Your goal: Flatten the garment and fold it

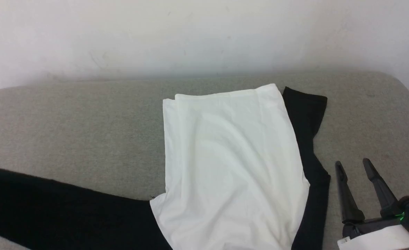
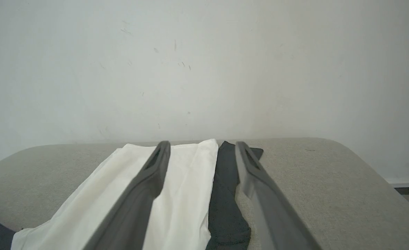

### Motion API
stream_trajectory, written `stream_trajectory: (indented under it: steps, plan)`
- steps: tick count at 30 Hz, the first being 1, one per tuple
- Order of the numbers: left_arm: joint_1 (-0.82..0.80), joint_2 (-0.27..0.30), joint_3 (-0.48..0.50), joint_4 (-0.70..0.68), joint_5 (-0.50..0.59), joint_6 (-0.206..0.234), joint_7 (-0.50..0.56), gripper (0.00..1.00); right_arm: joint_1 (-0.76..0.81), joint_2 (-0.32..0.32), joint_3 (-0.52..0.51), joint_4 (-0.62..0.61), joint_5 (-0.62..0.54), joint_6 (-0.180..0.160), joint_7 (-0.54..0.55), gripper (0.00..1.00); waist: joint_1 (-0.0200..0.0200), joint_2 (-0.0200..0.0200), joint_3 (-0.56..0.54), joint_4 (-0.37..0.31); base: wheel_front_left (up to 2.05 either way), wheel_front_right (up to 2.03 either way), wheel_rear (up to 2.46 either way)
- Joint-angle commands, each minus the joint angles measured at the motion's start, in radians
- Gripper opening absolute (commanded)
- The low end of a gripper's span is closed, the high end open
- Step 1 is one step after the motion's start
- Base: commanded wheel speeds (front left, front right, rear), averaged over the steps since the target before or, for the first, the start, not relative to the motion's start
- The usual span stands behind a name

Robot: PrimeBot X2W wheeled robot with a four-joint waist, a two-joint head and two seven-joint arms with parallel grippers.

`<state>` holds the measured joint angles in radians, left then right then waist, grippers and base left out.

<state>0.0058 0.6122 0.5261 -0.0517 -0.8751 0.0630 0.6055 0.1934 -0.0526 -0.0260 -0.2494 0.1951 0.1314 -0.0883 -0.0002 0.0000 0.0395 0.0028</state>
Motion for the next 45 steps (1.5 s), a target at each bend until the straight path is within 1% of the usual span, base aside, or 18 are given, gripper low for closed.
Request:
stream_trajectory:
  steps: [1, 3, 6, 11, 13, 18, 21, 24, 26, 29, 32, 34, 35, 36, 37, 40, 42, 45]
  plan:
    - [0.038, -0.012, 0.022, -0.009, -0.005, 0.003, -0.007, 0.00, 0.013, 0.002, -0.003, -0.007, 0.006, -0.001, 0.002, 1.00, 0.0002, 0.0000, -0.026, 0.022, 0.00, 0.00, 0.00]
    - [0.072, -0.026, 0.045, -0.020, -0.012, 0.002, -0.012, 0.00, 0.020, 0.002, -0.007, -0.011, 0.006, -0.001, 0.006, 1.00, 0.0002, 0.0000, -0.032, 0.028, 0.00, 0.00, 0.00]
    - [0.084, -0.049, 0.040, -0.053, -0.028, -0.009, -0.015, 0.00, 0.027, 0.002, -0.010, -0.019, 0.005, -0.001, 0.012, 1.00, 0.0002, 0.0000, -0.034, 0.036, 0.00, 0.00, 0.00]
    - [0.050, -0.072, -0.033, -0.134, -0.027, -0.022, -0.018, 0.00, 0.026, 0.002, -0.008, -0.041, 0.001, -0.001, 0.026, 1.00, 0.0002, 0.0000, -0.025, 0.038, 0.00, 0.00, 0.00]
    - [0.020, -0.088, -0.077, -0.177, -0.022, -0.017, -0.021, 0.00, 0.021, 0.002, -0.015, -0.049, 0.000, -0.001, 0.026, 1.00, 0.0002, 0.0000, -0.017, 0.035, 0.00, 0.00, 0.00]
    - [-0.046, -0.136, -0.233, -0.293, 0.036, 0.014, -0.014, 0.00, 0.010, 0.002, -0.039, -0.064, -0.001, -0.001, 0.026, 1.00, 0.0002, 0.0000, 0.006, 0.018, 0.00, 0.00, 0.00]
    - [-0.093, -0.173, -0.365, -0.355, 0.082, 0.025, 0.002, 0.00, 0.006, 0.002, -0.065, -0.073, 0.003, -0.001, 0.023, 1.00, 0.0002, 0.0000, 0.014, 0.012, 0.00, 0.00, 0.00]
    - [-0.145, -0.203, -0.519, -0.377, 0.150, 0.015, 0.023, 0.00, 0.008, 0.002, -0.088, -0.079, 0.006, -0.001, 0.024, 1.00, 0.0002, 0.0000, 0.012, 0.007, 0.00, 0.00, 0.00]
    - [-0.182, -0.234, -0.625, -0.378, 0.190, -0.001, 0.033, 0.00, 0.006, 0.002, -0.103, -0.088, 0.004, -0.001, 0.025, 1.00, 0.0002, 0.0000, 0.013, 0.002, 0.00, 0.00, 0.00]
    - [-0.242, -0.308, -0.786, -0.358, 0.252, -0.024, 0.030, 0.00, 0.003, 0.002, -0.124, -0.105, 0.000, -0.001, 0.031, 1.00, 0.0002, 0.0000, 0.021, 0.001, 0.00, 0.00, 0.00]
    - [-0.281, -0.393, -0.917, -0.310, 0.293, -0.047, 0.007, 0.00, -0.002, 0.002, -0.130, -0.120, -0.001, -0.001, 0.038, 1.00, 0.0002, 0.0000, 0.034, -0.005, 0.00, 0.00, 0.00]
    - [-0.292, -0.454, -0.984, -0.253, 0.308, -0.055, -0.022, 0.00, -0.007, 0.002, -0.134, -0.125, -0.001, -0.001, 0.039, 1.00, 0.0002, 0.0000, 0.045, -0.009, 0.00, 0.00, 0.00]
    - [-0.292, -0.454, -0.984, -0.253, 0.308, -0.055, -0.022, 0.00, -0.007, 0.002, -0.134, -0.125, -0.001, -0.001, 0.039, 1.00, 0.0002, 0.0000, 0.045, -0.009, 0.00, 0.00, 0.00]
    - [-0.300, -0.499, -1.034, -0.181, 0.330, -0.061, -0.069, 0.00, -0.010, 0.002, -0.138, -0.126, 0.003, -0.001, 0.038, 1.00, 0.0002, 0.0000, 0.056, -0.015, 0.00, 0.00, 0.00]
    - [-0.300, -0.517, -1.057, -0.140, 0.331, -0.063, -0.090, 0.00, -0.011, 0.002, -0.138, -0.126, 0.005, -0.001, 0.038, 1.00, 0.0002, 0.0000, 0.061, -0.019, 0.00, 0.00, 0.00]
    - [-0.303, -0.546, -1.137, -0.029, 0.328, -0.078, -0.138, 0.00, -0.017, 0.002, -0.136, -0.131, 0.003, -0.001, 0.041, 1.00, 0.0002, 0.0000, 0.083, -0.036, 0.00, 0.00, 0.00]
    - [-0.312, -0.555, -1.194, 0.038, 0.328, -0.086, -0.156, 0.00, -0.022, 0.002, -0.145, -0.138, -0.001, -0.001, 0.043, 1.00, 0.0002, 0.0000, 0.100, -0.044, 0.00, 0.00, 0.00]
    - [-0.328, -0.559, -1.249, 0.101, 0.337, -0.091, -0.175, 0.00, -0.028, 0.002, -0.151, -0.144, -0.004, -0.001, 0.046, 1.00, 0.0002, 0.0000, 0.115, -0.051, 0.00, 0.00, 0.00]
